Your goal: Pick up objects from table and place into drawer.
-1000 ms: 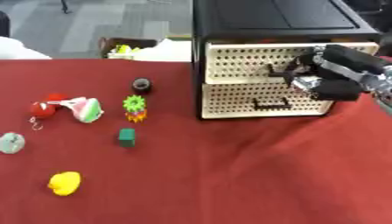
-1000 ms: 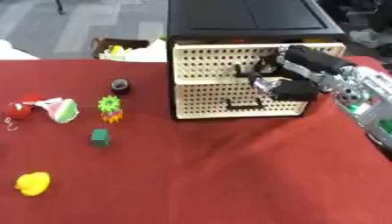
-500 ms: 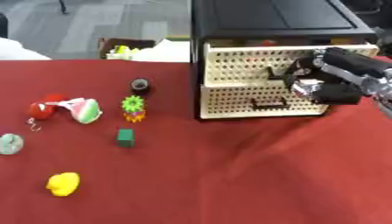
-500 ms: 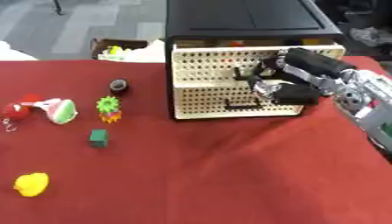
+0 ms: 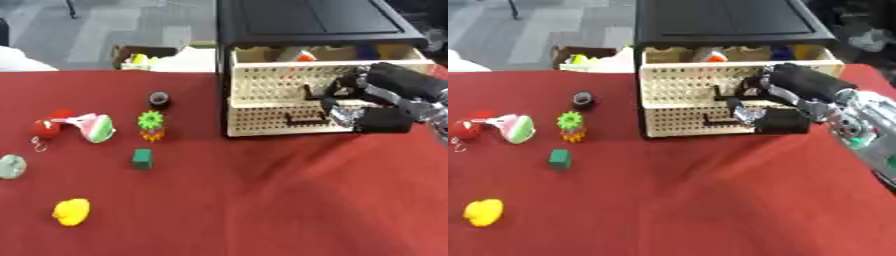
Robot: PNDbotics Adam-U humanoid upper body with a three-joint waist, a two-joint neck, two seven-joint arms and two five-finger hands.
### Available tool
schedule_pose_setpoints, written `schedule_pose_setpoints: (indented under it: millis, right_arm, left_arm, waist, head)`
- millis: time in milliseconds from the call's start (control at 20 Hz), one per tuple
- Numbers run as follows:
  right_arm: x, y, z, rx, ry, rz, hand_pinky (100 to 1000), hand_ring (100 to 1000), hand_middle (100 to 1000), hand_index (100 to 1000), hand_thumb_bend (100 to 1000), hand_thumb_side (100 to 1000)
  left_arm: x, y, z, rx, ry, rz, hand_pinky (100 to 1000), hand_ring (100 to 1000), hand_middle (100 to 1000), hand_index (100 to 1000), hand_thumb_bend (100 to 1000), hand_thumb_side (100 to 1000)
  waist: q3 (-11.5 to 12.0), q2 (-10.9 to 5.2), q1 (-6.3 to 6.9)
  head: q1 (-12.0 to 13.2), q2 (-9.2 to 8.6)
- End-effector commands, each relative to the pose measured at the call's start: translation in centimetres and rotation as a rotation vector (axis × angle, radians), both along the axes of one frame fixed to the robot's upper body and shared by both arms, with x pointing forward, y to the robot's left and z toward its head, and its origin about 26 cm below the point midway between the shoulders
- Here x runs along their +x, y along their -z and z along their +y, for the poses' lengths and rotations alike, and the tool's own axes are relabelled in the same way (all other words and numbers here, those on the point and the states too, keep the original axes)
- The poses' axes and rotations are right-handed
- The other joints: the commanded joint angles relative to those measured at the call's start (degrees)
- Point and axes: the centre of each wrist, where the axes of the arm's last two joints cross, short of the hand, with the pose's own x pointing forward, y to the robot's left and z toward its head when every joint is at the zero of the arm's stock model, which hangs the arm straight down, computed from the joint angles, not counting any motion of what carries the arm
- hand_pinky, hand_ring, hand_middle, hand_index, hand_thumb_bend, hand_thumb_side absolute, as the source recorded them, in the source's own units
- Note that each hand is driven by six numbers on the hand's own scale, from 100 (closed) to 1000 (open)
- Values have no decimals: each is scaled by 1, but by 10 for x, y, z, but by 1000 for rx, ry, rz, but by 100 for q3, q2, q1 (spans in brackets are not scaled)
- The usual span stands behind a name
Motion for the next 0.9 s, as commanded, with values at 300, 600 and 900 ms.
schedule_pose_setpoints:
  millis: [300,600,900]
  right_arm:
    - [-21,4,14,-99,-61,-43,100,100,100,702,100,1000]
    - [-25,13,12,-127,-76,-76,100,100,100,706,100,1000]
    - [-26,20,9,-123,-85,-88,100,100,100,705,100,1000]
  left_arm:
    - [-2,-7,1,10,2,-28,655,541,670,744,100,807]
    - [-2,-8,1,9,4,-29,655,541,670,743,100,807]
    - [-2,-8,0,8,6,-29,655,541,671,743,100,807]
  waist:
    - [-16,-76,1]
    - [-27,-70,10]
    - [-37,-64,18]
  head:
    - [28,-48]
    - [47,-65]
    - [60,-78]
